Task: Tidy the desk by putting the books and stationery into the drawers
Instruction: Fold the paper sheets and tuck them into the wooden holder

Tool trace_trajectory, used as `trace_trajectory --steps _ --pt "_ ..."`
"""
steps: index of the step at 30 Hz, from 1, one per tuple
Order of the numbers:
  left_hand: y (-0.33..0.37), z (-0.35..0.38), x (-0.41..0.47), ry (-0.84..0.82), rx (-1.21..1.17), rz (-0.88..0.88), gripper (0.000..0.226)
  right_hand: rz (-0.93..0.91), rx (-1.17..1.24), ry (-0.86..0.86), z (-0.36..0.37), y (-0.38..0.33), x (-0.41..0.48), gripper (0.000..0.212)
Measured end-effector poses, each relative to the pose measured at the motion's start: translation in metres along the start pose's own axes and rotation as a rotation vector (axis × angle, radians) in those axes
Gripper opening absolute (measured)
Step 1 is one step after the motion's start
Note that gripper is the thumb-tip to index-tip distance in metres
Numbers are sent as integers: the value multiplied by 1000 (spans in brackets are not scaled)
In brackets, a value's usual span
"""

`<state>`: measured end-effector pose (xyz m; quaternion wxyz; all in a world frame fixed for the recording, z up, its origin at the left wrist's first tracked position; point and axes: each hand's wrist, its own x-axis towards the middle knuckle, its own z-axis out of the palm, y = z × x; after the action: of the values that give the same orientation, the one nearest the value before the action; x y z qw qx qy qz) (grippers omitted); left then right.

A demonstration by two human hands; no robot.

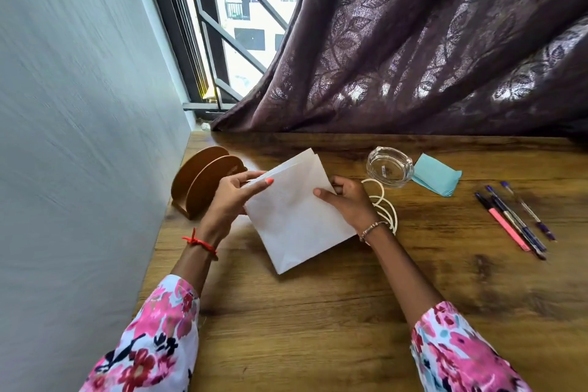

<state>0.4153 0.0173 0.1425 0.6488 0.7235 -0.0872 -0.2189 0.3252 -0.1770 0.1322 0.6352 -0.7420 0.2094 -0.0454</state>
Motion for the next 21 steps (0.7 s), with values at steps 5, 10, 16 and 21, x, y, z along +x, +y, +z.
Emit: trace_trajectory --steps 5,10,16,21 --pt "10 -1 3 -83 100 48 11 3 -27 -17 -4 -11 5 10" --pt "9 0 1 -75 67 82 23 10 -51 -10 -4 -15 6 10" --pt "5 2 2 -14 -10 91 12 54 -67 -31 -8 -13 9 11" --pt "3 6 2 107 -142 27 18 158 189 -44 -13 -9 7 9"
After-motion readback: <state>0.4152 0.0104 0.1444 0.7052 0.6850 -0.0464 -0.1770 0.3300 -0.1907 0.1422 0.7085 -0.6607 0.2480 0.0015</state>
